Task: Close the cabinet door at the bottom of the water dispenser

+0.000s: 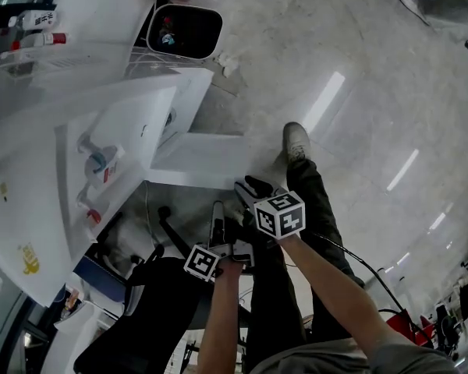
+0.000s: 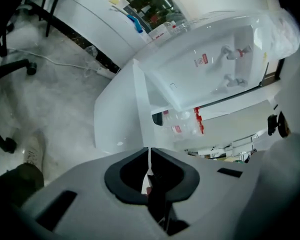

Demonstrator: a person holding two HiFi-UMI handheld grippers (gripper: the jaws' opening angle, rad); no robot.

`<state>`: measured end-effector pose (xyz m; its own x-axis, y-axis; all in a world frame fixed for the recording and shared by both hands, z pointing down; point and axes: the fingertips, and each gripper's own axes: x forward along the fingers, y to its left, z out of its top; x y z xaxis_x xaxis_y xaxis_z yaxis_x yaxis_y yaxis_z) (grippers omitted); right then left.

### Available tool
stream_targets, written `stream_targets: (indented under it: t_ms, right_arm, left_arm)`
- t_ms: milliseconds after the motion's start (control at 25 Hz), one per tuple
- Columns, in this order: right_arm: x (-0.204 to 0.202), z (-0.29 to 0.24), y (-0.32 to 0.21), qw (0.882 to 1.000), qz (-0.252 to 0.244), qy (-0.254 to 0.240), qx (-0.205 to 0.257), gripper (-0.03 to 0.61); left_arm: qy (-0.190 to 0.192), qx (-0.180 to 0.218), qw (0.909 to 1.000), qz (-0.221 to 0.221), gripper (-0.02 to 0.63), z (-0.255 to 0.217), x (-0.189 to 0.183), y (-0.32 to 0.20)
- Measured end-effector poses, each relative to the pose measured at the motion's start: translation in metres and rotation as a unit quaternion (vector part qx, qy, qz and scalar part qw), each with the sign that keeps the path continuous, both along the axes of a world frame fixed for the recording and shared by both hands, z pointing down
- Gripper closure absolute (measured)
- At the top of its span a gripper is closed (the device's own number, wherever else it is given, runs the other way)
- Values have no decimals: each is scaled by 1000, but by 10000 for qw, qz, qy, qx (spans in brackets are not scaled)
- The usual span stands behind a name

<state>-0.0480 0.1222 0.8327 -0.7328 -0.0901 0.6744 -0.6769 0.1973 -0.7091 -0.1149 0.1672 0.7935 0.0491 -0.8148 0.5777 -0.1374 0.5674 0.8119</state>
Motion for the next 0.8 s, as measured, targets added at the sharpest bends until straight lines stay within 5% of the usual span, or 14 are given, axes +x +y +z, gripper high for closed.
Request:
stream_targets:
  t_ms: [800]
  right_arm:
    - [-9, -1, -80, 9939, -1033, -371, 48, 443]
  left_arm:
    - [238, 60, 9910, -1316, 543, 34, -3, -81]
